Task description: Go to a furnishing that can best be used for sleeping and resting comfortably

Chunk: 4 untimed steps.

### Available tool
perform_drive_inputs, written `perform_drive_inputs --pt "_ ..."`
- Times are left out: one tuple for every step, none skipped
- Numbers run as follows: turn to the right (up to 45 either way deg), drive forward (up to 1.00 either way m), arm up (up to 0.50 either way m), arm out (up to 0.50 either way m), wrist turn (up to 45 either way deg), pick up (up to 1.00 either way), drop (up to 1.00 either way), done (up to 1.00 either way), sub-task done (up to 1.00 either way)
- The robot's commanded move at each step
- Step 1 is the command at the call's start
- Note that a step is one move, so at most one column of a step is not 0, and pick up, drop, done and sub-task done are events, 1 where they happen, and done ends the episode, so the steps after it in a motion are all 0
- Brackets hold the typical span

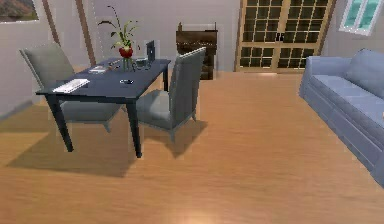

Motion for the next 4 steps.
perform_drive_inputs --pt "0.0 0.05 0.00 0.00 0.0 0.00 0.00 0.00 0.00" --pt "-45.0 0.00 0.00 0.00 0.0 0.00 0.00 0.00 0.00" --pt "-39.0 0.00 0.00 0.00 0.0 0.00 0.00 0.00 0.00" --pt "0.0 0.15 0.00 0.00 0.0 0.00 0.00 0.00 0.00"
